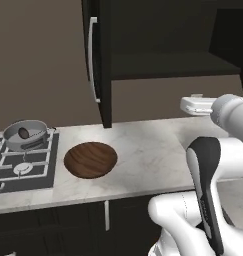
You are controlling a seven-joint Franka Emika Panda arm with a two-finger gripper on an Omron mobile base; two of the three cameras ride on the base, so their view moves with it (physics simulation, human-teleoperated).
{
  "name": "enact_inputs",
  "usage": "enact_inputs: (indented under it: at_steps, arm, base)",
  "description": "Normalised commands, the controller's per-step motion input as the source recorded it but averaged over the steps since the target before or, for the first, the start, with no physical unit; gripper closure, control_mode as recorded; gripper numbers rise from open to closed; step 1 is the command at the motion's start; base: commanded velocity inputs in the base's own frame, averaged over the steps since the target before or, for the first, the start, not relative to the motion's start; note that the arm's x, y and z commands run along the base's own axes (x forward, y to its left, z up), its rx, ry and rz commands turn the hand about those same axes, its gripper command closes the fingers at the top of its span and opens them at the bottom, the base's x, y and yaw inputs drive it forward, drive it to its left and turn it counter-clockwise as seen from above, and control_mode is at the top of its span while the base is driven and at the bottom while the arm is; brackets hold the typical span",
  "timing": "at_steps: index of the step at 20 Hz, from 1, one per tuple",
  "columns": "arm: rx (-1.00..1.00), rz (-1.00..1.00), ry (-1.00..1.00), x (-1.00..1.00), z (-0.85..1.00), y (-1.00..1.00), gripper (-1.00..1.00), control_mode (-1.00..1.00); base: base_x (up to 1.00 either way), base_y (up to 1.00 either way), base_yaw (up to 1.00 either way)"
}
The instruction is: Open the cabinet and move the ladle to the pot. Then close the cabinet.
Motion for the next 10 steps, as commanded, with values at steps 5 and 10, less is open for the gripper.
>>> enact_inputs:
  at_steps: [5, 10]
  arm:
    - [0.00, 0.00, 0.00, 0.00, 0.00, 0.00, -1.00, 1.00]
    - [0.00, 0.00, 0.00, 0.00, 0.00, 0.00, -1.00, 1.00]
  base:
    - [1.00, -0.05, -0.03]
    - [0.50, -0.17, 0.00]
